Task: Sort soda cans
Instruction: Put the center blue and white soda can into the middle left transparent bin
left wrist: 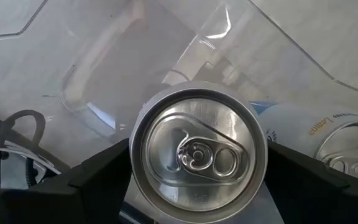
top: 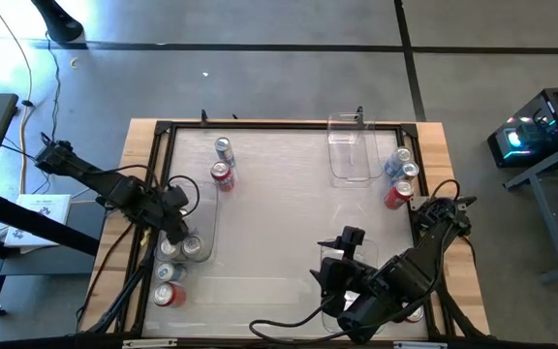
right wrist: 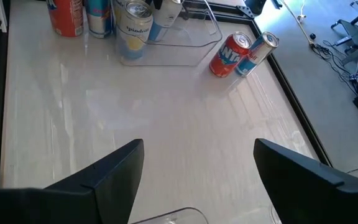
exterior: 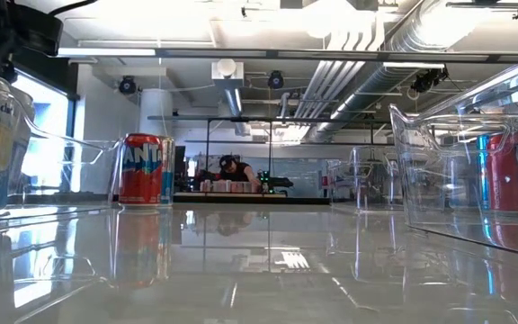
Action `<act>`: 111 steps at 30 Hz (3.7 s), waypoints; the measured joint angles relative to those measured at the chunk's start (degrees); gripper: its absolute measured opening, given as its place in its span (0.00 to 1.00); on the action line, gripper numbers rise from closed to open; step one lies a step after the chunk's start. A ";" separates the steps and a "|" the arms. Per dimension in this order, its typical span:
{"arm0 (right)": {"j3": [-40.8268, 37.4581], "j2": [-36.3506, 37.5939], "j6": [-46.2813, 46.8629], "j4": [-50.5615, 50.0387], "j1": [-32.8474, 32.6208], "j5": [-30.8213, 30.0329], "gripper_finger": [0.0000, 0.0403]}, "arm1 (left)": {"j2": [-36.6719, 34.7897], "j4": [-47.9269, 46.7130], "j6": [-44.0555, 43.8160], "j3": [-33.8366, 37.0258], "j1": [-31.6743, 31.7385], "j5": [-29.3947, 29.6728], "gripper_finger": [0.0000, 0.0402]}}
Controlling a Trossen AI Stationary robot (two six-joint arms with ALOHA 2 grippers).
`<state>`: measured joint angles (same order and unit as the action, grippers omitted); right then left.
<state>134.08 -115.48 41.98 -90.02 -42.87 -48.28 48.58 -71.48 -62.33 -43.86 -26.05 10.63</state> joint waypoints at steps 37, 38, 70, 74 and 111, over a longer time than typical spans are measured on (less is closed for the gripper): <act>0.00 0.02 -0.44 0.04 0.00 0.01 0.74 | 7.10 0.22 14.03 -0.36 0.02 -4.61 0.81; -0.02 0.02 -0.44 0.04 0.00 0.01 0.74 | 6.77 0.04 14.01 -0.40 0.28 -4.86 0.81; -0.02 0.02 -1.06 0.07 -0.68 0.01 0.74 | 10.92 0.38 8.91 -0.58 0.62 -8.87 0.83; -0.02 0.02 -1.07 0.04 -0.68 0.01 0.74 | 11.02 0.49 10.79 -0.48 1.40 -11.34 0.85; -0.02 0.02 -1.51 0.04 -0.68 0.01 0.74 | 12.73 -1.88 26.58 -4.94 5.10 -4.38 0.85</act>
<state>134.06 -115.46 40.47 -89.97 -43.55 -48.27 61.30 -73.36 -35.75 -48.80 -20.95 6.25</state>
